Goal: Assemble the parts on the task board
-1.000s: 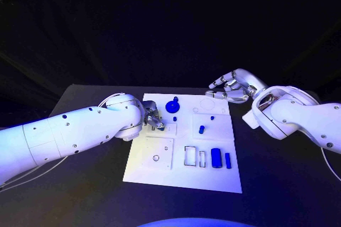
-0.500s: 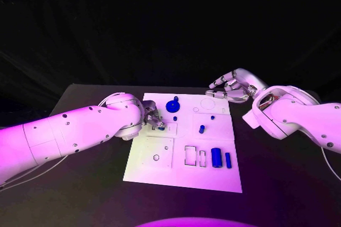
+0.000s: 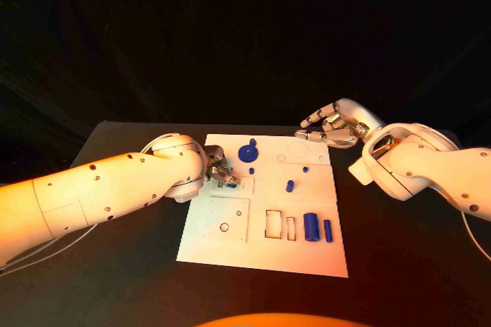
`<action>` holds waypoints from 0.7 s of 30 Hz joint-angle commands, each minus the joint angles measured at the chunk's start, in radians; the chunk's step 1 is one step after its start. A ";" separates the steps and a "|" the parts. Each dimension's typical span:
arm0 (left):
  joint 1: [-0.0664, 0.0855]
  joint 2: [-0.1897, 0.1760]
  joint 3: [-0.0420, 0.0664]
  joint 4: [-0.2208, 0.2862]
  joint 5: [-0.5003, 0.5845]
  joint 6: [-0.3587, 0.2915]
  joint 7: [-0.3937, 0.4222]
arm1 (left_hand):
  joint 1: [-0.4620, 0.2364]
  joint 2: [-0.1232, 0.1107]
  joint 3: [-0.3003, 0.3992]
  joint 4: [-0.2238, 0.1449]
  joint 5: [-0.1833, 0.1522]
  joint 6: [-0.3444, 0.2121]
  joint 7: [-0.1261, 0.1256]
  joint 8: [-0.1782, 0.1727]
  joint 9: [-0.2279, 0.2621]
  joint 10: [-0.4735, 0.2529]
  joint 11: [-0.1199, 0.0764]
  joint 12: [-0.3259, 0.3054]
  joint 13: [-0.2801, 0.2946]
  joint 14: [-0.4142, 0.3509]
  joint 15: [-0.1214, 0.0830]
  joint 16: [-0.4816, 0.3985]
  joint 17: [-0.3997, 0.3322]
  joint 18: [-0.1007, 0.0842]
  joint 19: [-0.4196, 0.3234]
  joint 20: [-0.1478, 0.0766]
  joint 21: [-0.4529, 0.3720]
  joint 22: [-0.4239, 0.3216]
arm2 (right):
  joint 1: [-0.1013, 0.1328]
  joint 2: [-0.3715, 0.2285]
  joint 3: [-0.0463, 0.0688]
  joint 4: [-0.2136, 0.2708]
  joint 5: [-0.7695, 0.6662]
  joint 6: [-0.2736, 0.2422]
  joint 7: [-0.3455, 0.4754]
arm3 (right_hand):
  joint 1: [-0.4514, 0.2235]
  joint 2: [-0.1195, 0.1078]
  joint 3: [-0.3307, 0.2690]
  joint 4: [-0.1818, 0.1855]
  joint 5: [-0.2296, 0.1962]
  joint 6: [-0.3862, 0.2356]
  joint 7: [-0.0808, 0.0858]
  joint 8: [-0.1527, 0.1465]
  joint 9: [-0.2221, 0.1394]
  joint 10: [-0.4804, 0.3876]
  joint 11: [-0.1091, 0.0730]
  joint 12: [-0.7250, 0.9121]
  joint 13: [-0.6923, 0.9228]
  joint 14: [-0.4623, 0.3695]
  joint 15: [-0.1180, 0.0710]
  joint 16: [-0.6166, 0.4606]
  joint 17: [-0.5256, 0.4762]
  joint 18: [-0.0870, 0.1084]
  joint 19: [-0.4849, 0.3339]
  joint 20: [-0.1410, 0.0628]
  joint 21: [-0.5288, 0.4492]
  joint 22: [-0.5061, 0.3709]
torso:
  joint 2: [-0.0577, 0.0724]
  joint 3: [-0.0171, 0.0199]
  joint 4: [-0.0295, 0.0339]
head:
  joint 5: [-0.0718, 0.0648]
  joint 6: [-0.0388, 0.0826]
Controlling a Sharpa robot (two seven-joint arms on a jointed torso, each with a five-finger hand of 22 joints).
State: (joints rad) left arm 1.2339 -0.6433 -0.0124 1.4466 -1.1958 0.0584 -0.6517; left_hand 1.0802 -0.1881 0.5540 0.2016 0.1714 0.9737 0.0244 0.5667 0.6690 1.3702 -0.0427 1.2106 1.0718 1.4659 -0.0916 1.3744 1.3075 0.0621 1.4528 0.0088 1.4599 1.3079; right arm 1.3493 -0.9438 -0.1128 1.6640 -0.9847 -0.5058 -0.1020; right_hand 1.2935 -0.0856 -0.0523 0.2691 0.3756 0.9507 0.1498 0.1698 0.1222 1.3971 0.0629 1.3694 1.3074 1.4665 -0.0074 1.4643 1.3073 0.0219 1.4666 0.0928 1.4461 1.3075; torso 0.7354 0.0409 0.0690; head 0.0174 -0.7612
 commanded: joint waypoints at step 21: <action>-0.003 0.007 -0.001 -0.005 0.007 -0.007 -0.004 | -0.017 0.044 -0.212 0.087 -0.005 0.018 0.000 0.005 0.004 -0.002 -0.001 0.011 0.008 0.049 -0.008 -0.004 0.040 -0.014 0.010 -0.004 0.006 0.038 | -0.001 -0.001 0.000 0.002 -0.008 0.009 0.006 | -0.009 -0.001 -0.011 0.002 0.005 -0.005 -0.004 0.003 -0.002 -0.003 -0.001 -0.004 0.077 0.064 -0.008 -0.006 0.102 0.010 0.045 -0.004 -0.004 0.167 | 0.001 -0.0003 0.0005 | -0.003 0.004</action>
State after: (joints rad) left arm 1.2327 -0.6388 -0.0128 1.4410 -1.1941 0.0571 -0.6531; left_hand 1.0643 -0.1538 0.3473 0.2897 0.1714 0.9850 0.0252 0.5687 0.6720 1.3700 -0.0425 1.2163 1.0789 1.4659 -0.0916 1.3744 1.3074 0.0621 1.4564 0.0052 1.4599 1.3077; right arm 1.3492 -0.9451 -0.1128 1.6653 -0.9847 -0.5057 -0.1018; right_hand 1.2935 -0.0856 -0.0578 0.2691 0.3755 0.9507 0.1498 0.1698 0.1213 1.3971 0.0629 1.3694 1.3074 1.4665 -0.0074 1.4643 1.3075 0.0219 1.4665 0.0929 1.4461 1.3073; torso 0.7354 0.0410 0.0696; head 0.0149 -0.7573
